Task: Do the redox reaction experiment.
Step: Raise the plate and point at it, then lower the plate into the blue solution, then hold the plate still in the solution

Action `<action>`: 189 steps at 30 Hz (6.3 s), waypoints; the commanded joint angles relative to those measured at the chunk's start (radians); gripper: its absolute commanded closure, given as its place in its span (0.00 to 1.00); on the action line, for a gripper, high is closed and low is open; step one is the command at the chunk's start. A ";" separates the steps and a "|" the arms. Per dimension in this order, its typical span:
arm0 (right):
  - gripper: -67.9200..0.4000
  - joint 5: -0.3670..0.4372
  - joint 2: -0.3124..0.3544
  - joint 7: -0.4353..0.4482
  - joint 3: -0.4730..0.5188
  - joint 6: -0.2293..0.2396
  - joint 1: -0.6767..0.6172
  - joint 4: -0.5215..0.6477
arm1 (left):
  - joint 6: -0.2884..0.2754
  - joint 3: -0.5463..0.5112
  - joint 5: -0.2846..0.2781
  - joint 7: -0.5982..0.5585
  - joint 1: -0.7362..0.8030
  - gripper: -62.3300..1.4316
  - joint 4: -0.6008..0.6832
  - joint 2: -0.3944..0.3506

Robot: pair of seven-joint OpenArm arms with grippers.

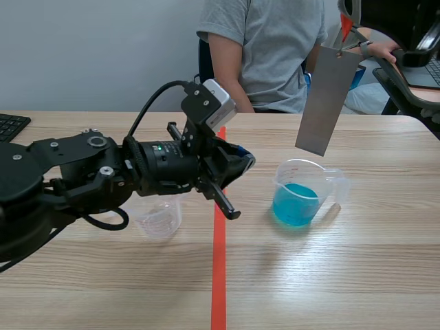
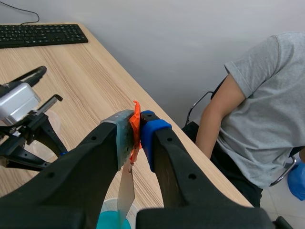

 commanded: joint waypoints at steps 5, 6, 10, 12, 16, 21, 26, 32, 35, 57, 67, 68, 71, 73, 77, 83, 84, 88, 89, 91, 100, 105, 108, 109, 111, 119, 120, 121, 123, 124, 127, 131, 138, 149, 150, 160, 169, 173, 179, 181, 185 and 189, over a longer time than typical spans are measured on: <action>0.97 0.014 0.016 0.018 0.012 0.006 0.012 0.010 | 0.002 0.026 0.005 -0.014 -0.063 0.91 -0.056 0.074; 0.97 0.014 0.016 0.018 0.012 0.006 0.012 0.010 | 0.002 0.028 0.005 -0.014 -0.070 0.91 -0.069 0.085; 0.97 0.014 0.016 0.018 0.012 0.006 0.012 0.010 | 0.002 0.041 0.008 -0.015 -0.095 0.91 -0.115 0.125; 0.97 0.014 0.016 0.018 0.012 0.006 0.012 0.010 | 0.003 0.050 0.008 -0.019 -0.106 0.91 -0.131 0.141; 0.97 0.014 0.016 0.018 0.012 0.006 0.012 0.010 | 0.037 0.074 0.008 -0.021 -0.126 0.91 -0.153 0.171; 0.97 0.014 0.016 0.018 0.012 0.006 0.012 0.010 | 0.051 0.089 0.008 -0.023 -0.134 0.91 -0.160 0.191; 0.97 0.014 0.016 0.018 0.012 0.006 0.012 0.010 | 0.074 0.089 0.008 -0.029 -0.134 0.91 -0.160 0.193; 0.97 0.014 0.016 0.018 0.012 0.006 0.012 0.010 | 0.077 0.089 0.008 -0.045 -0.133 0.91 -0.166 0.183; 0.97 0.014 0.016 0.018 0.012 0.006 0.012 0.010 | 0.068 0.089 0.008 -0.062 -0.133 0.91 -0.181 0.183; 0.97 0.014 0.016 0.018 0.012 0.006 0.012 0.010 | 0.009 0.089 0.008 -0.074 -0.133 0.91 -0.200 0.184; 0.97 0.014 0.016 0.018 0.012 0.006 0.012 0.010 | 0.008 0.070 0.000 -0.075 -0.111 0.91 -0.175 0.138; 0.97 0.014 0.016 0.018 0.012 0.006 0.012 0.010 | 0.008 0.059 0.000 -0.076 -0.099 0.91 -0.160 0.121; 0.97 0.014 0.016 0.018 0.012 0.006 0.012 0.010 | 0.008 0.019 0.000 -0.087 -0.050 0.91 -0.089 0.052; 0.97 0.014 0.016 0.018 0.012 0.006 0.012 0.010 | 0.009 -0.012 0.000 -0.089 -0.007 0.91 -0.024 -0.009; 0.97 0.014 0.016 0.018 0.012 0.006 0.012 0.010 | 0.010 -0.093 0.000 -0.089 0.105 0.91 0.110 -0.148; 0.97 0.014 0.016 0.013 0.012 0.006 0.012 0.010 | 0.037 -0.310 -0.002 -0.079 0.370 0.91 0.305 -0.360; 0.97 0.014 0.016 0.009 0.012 0.006 0.012 0.010 | 0.044 -0.356 -0.008 -0.069 0.425 0.91 0.331 -0.390; 0.97 0.014 0.016 0.006 0.012 0.006 0.012 0.010 | 0.051 -0.568 -0.028 -0.062 0.676 0.91 0.395 -0.471; 0.97 0.014 0.016 0.006 0.012 0.006 0.012 0.010 | 0.051 -0.626 -0.030 -0.062 0.747 0.91 0.402 -0.478; 0.97 0.014 0.016 0.006 0.012 0.006 0.012 0.010 | 0.051 -0.743 -0.030 -0.063 0.888 0.91 0.410 -0.476; 0.97 0.010 0.016 -0.001 0.012 0.006 0.011 0.010 | 0.051 -1.098 -0.029 -0.063 1.398 0.91 0.412 -0.342; 0.97 0.006 0.013 0.000 0.012 0.006 0.011 0.007 | 0.053 -1.140 -0.018 -0.063 1.532 0.91 0.405 -0.255; 0.97 -0.016 0.013 0.011 -0.003 0.006 0.011 -0.003 | 0.053 -1.140 -0.018 -0.060 1.562 0.91 0.385 -0.208; 0.97 -0.023 0.013 0.021 -0.011 0.006 0.011 -0.011 | 0.053 -1.140 -0.018 -0.057 1.566 0.91 0.377 -0.193; 0.97 -0.040 0.012 0.041 -0.026 0.006 0.012 -0.031 | 0.054 -1.140 -0.018 -0.043 1.564 0.91 0.358 -0.162; 0.97 -0.101 0.010 0.129 -0.053 0.006 0.012 -0.118 | 0.053 -1.139 -0.018 -0.044 1.564 0.91 0.336 -0.103; 0.97 -0.117 0.010 0.145 -0.059 0.006 0.012 -0.129 | 0.053 -1.139 -0.018 -0.043 1.563 0.91 0.336 -0.101; 0.97 -0.135 0.010 0.163 -0.066 0.006 0.012 -0.141 | 0.053 -1.139 -0.018 -0.044 1.562 0.91 0.336 -0.098; 0.97 -0.166 0.008 0.202 -0.083 0.006 0.012 -0.164 | 0.050 -1.139 -0.019 -0.043 1.562 0.91 0.336 -0.098; 0.97 -0.179 0.008 0.222 -0.092 0.006 0.012 -0.175 | 0.050 -1.139 -0.019 -0.043 1.562 0.91 0.336 -0.098; 0.97 -0.219 0.007 0.282 -0.118 0.006 0.012 -0.202 | 0.050 -1.139 -0.019 -0.043 1.562 0.91 0.336 -0.098; 0.97 -0.269 0.002 0.340 -0.142 0.006 0.014 -0.229 | 0.050 -1.139 -0.019 -0.043 1.562 0.91 0.336 -0.098; 0.97 -0.386 -0.045 0.431 -0.183 0.006 0.015 -0.309 | 0.050 -1.139 -0.019 -0.043 1.562 0.91 0.336 -0.098; 0.97 -0.557 -0.100 0.571 -0.266 0.006 0.020 -0.451 | 0.050 -1.139 -0.019 -0.043 1.562 0.91 0.336 -0.098; 0.97 -0.566 -0.103 0.575 -0.270 0.006 0.020 -0.457 | 0.050 -1.139 -0.019 -0.043 1.562 0.91 0.336 -0.098; 0.97 -0.578 -0.103 0.581 -0.279 0.006 0.020 -0.465 | 0.050 -1.139 -0.019 -0.043 1.562 0.91 0.336 -0.098; 0.97 -0.578 -0.103 0.581 -0.279 0.006 0.020 -0.465 | 0.050 -1.139 -0.019 -0.043 1.562 0.91 0.336 -0.098; 0.97 -0.579 -0.103 0.581 -0.279 0.006 0.020 -0.465 | 0.050 -1.139 -0.019 -0.043 1.562 0.91 0.336 -0.098; 0.97 -0.579 -0.103 0.581 -0.279 0.006 0.020 -0.465 | 0.050 -1.139 -0.019 -0.043 1.562 0.91 0.336 -0.098; 0.97 -0.579 -0.103 0.581 -0.279 0.006 0.020 -0.465 | 0.050 -1.139 -0.019 -0.043 1.562 0.91 0.336 -0.098; 0.97 -0.579 -0.103 0.580 -0.279 0.006 0.020 -0.465 | 0.050 -1.139 -0.019 -0.043 1.562 0.91 0.336 -0.098; 0.97 -0.578 -0.100 0.570 -0.276 0.006 0.019 -0.461 | 0.050 -1.139 -0.019 -0.043 1.562 0.91 0.336 -0.098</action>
